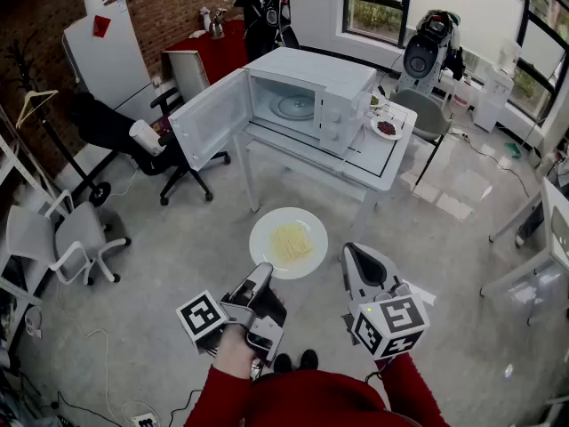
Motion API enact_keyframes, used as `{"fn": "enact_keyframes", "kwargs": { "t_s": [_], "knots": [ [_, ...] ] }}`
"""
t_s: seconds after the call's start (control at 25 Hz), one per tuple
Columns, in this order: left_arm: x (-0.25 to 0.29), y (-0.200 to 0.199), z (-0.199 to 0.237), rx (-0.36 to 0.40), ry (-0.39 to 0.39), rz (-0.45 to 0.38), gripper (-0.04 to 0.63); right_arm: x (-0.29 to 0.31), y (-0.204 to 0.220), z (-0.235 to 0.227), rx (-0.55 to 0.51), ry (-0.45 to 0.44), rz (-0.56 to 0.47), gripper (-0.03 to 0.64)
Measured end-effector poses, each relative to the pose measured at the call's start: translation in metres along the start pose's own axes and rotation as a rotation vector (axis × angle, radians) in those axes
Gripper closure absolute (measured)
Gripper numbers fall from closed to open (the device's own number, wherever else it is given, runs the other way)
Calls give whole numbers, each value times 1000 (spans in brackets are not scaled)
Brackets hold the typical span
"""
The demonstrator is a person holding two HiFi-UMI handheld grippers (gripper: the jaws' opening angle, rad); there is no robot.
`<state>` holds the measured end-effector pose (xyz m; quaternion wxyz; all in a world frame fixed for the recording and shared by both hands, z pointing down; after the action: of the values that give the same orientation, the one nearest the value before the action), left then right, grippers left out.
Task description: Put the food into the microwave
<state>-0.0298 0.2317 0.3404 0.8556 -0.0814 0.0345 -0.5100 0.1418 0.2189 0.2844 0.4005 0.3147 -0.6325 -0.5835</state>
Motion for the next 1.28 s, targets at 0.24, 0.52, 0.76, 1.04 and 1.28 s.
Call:
{"fn": "enact_keyframes", "kwargs": {
  "t_s": [0.24,0.52,0.76,1.04,1.28],
  "knots": [
    [0,-1,0,-10,-7,-4,572,1,-1,1,1,-2,7,603],
    [1,3,2,-13,-6,-2,572,0,3,0,1,-12,15,603],
    [2,-1,4,-9,-15,-30,572,0,11,-5,31,-30,34,603],
    [18,-11,-5,18,-6,-69,572,5,6,-27,12,-11,50,603],
    [31,-21,-25,66,36,-100,571,16,-7,-33,-18,-34,29,603]
  ]
}}
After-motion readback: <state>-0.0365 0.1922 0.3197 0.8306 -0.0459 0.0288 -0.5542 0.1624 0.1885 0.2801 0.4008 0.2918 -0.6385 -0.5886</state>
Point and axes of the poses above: the fingertips, and each gripper's own axes: x forward along the fingers, z to its left, y out of its underside, the point moved 3 cm from there along -x, backward along the fingers, and after that the axes turned 8 degrees about -x, right-handed, at the moved point
